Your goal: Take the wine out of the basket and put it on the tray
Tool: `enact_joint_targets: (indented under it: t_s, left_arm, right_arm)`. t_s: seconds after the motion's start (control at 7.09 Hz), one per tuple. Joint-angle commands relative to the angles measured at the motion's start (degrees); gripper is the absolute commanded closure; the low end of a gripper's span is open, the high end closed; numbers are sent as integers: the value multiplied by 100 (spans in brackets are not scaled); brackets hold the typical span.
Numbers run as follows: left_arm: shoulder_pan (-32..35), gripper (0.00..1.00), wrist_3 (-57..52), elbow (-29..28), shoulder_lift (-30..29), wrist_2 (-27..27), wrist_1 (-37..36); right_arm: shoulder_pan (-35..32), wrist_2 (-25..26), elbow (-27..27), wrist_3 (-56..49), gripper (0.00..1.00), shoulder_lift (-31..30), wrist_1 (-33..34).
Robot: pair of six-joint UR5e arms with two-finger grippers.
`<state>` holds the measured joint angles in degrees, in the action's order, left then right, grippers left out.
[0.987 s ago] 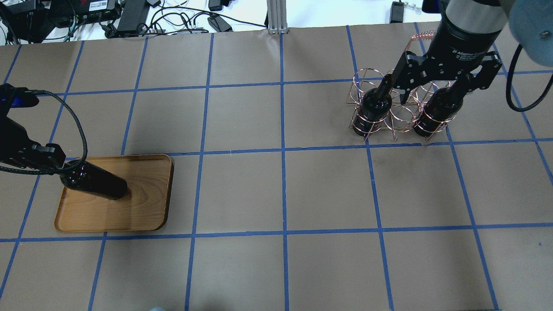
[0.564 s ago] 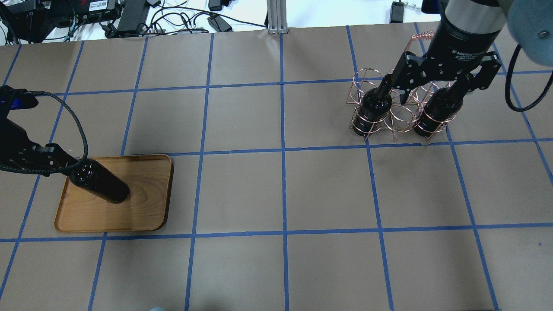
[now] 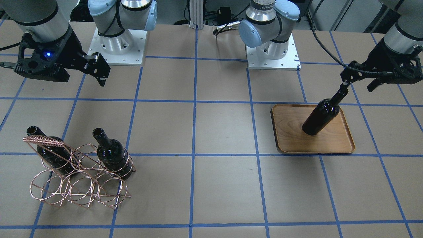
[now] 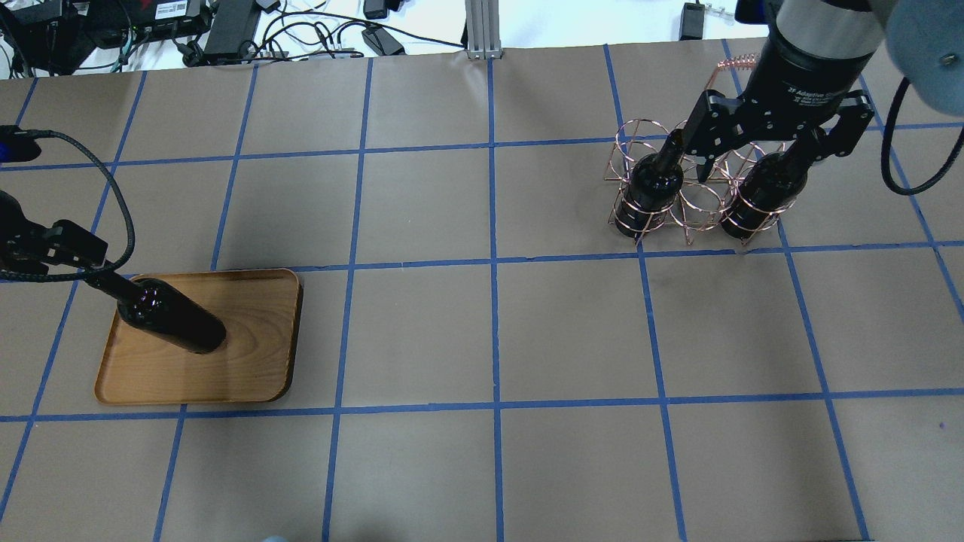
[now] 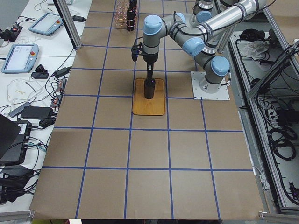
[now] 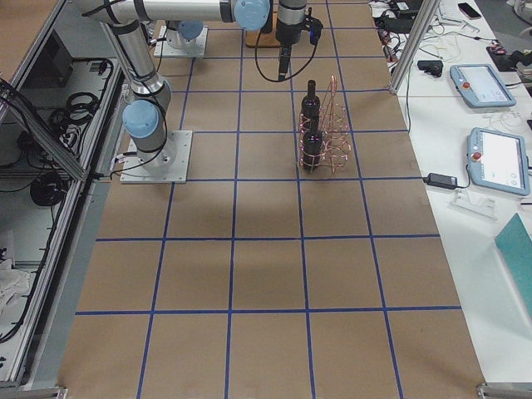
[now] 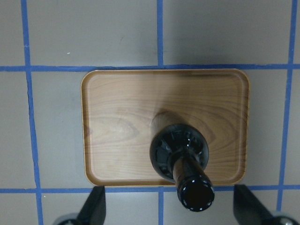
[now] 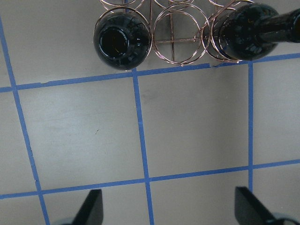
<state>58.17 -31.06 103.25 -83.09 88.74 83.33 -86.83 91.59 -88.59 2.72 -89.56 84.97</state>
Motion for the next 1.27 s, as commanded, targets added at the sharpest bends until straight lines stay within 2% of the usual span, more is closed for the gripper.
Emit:
enact_joint_targets:
  t_s: [0.0,0.28,0.42,0.56,0.71,1.13]
  left_arm:
    - [324,0,501,-680,-137,-6,699]
    - [982,0,1212,-1260,-444,265,920]
    - [1403,0,1947,-1594,-550,266,1270]
    - [1964,0,2476,-1736,-612,266,1299]
    - [2257,0,2560,-1755,-612,284,1291]
    - [2356,1,2842,-1484,-481,214,1203]
  right_arm:
    - [0,-1,0,0,0,-1,-7]
    - [0,-1,0,9,0,-1,-16]
    - [0,-1,0,9,0,-1,-7]
    - [0,-1,0,9,0,-1,-7]
    - [0,-1,0,9,0,-1,-7]
    - [0,-10,0,9,0,-9,2]
